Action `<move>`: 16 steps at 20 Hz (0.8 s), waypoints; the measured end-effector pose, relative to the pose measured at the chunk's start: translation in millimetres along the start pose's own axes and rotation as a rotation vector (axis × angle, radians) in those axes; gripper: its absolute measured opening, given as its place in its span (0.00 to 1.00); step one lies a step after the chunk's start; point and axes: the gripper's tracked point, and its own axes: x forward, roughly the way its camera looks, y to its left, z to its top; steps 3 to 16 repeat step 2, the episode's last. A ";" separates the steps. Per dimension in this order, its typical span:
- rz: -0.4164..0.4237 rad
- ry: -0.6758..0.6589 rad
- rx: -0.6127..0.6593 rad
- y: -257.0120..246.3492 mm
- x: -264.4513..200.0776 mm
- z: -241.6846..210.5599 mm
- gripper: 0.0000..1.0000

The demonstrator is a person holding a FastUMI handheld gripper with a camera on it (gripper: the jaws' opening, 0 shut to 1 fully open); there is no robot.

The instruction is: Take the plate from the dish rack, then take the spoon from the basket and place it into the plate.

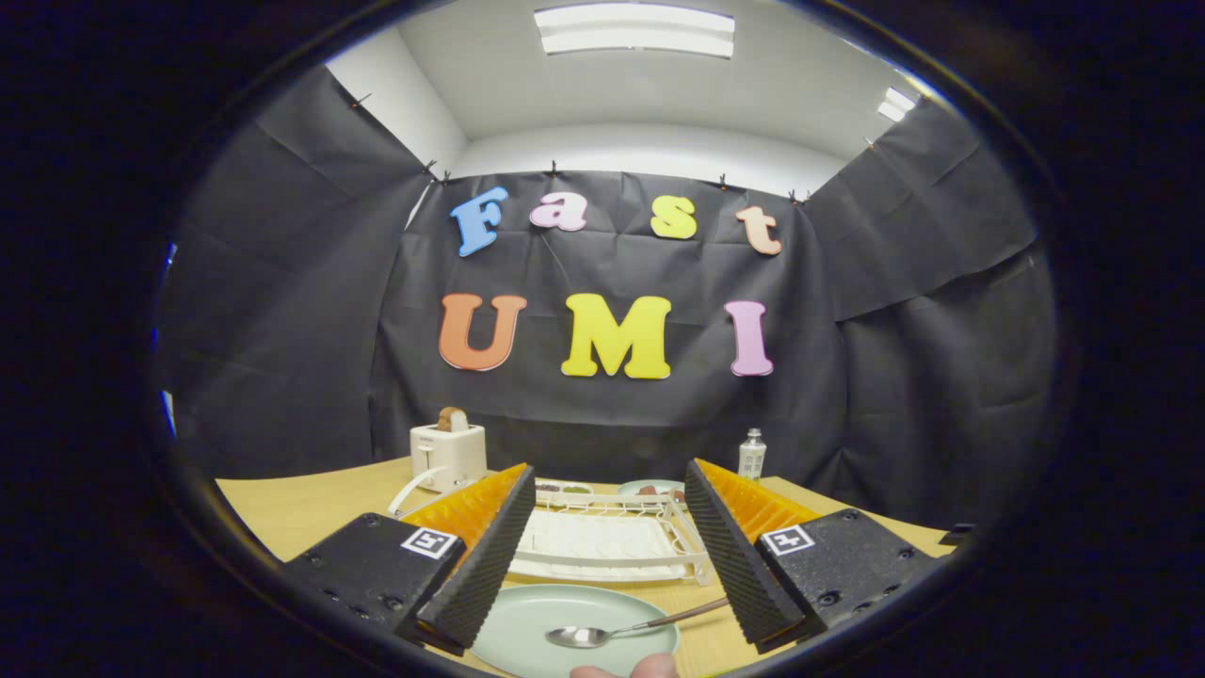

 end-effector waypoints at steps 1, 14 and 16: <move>0.003 0.002 0.003 2.7 0.5 -1.3 1.00; 0.012 0.012 0.014 6.3 1.1 -6.7 1.00; 0.012 0.012 0.014 6.3 1.1 -6.7 1.00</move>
